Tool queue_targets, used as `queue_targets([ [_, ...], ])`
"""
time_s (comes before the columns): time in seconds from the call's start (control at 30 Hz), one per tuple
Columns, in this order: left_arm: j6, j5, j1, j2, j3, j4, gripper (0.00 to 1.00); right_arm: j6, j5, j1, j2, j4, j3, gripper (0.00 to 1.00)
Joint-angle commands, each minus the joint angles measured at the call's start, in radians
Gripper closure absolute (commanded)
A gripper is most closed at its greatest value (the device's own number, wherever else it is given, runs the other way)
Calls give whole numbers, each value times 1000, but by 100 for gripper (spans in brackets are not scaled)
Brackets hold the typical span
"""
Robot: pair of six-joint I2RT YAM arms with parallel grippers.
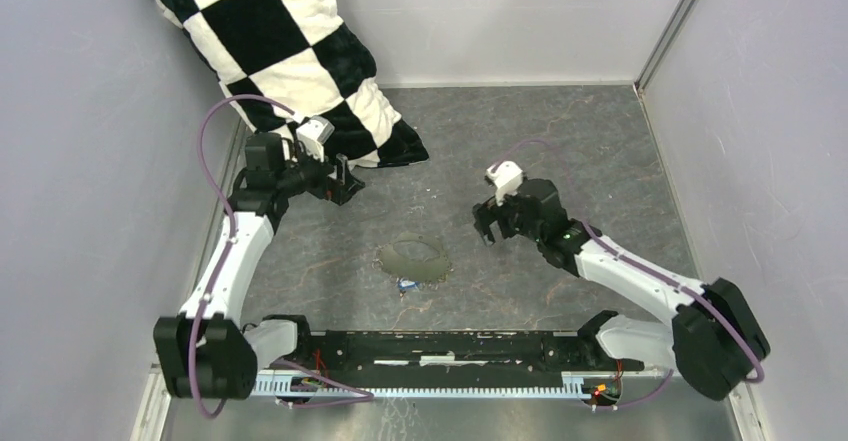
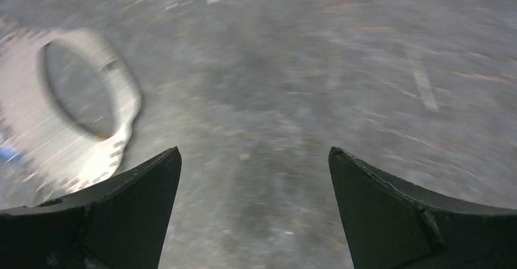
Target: Put the keys on the keyring
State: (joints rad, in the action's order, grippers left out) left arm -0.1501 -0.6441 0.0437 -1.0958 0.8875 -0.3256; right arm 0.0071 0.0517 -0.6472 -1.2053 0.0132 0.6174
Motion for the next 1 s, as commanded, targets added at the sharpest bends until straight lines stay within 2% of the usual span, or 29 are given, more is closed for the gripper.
queue_targets([
  [0.0,-80,95,-117,-132,24,75,0,63,-222,132,94,-141,-82,2],
  [0.2,-28,52,-225,-220,-144,301,0,127,-516,324,208,-325,-283,2],
  [0.37,84,106,-248,-179,-386,733,0,45,-686,408,244,-536,-440,2],
  [0.5,186,126,-248,-222,-523,1033,0,1,-679,447,187,-674,-500,2],
  [0.67,198,142,-254,-298,-593,1272,0,-84,-644,479,103,-931,-578,2],
  [0.77,236,122,-254,-345,-685,1569,0,-130,-637,481,33,-1076,-604,2],
  [0.87,254,127,-253,-418,-740,1744,0,-130,-630,489,-40,-1156,-604,2],
  [0.93,231,136,-252,-391,-744,1698,0,-133,-600,490,-76,-1213,-613,2],
  [0.97,226,150,-248,-390,-755,1708,0,-142,-590,490,-109,-1286,-668,2],
])
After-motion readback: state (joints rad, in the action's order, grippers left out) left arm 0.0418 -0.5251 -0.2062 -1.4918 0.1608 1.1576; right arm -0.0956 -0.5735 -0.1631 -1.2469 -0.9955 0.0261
